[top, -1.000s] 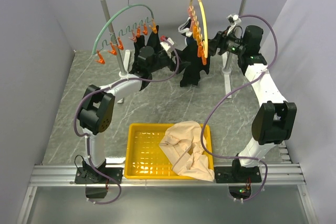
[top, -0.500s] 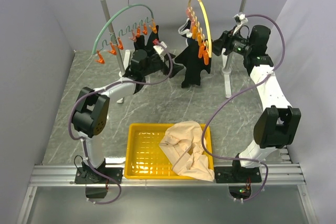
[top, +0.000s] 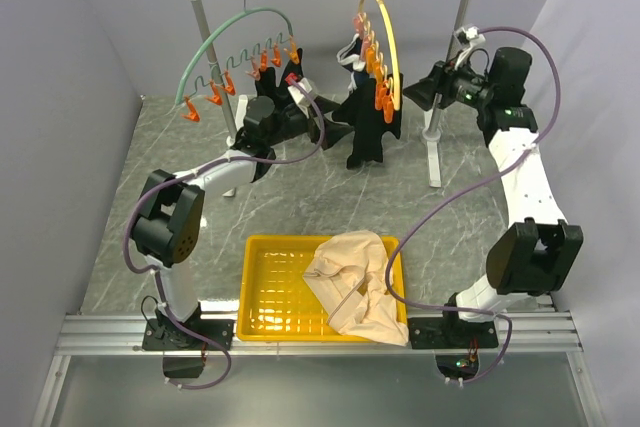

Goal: Clip the underwear to the hanger

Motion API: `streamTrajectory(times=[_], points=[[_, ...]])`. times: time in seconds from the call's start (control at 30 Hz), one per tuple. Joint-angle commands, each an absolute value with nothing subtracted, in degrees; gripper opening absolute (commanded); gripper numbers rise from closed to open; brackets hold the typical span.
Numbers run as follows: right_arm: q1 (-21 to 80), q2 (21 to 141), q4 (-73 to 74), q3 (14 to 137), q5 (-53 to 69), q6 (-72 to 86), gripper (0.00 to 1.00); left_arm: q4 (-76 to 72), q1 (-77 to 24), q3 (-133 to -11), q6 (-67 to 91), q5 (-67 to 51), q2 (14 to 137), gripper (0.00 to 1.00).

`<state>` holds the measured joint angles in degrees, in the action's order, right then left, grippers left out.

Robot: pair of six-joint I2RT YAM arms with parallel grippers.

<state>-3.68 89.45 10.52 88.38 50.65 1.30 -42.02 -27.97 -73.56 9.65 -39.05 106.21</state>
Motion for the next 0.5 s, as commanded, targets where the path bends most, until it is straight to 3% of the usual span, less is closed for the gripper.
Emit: streamTrajectory(times=[0.0, 0.27, 0.47], points=[[-5.7, 86.0, 16.2, 91.1, 50.5, -3.0, 0.7, -48.4, -28.7, -74.4, 12.9, -41.7, 104.2, 0.83], [-11.1, 87.4, 26.3, 96.0, 63.8, -7.1, 0.67, -55.0, -31.5, -76.0, 19.5, -42.2, 106.3, 0.79], [-10.9, 86.1, 16.7, 91.0, 68.8, -0.1, 0.64, -59.2, -34.1, -79.5, 23.6, -41.0, 109.3, 0.73]])
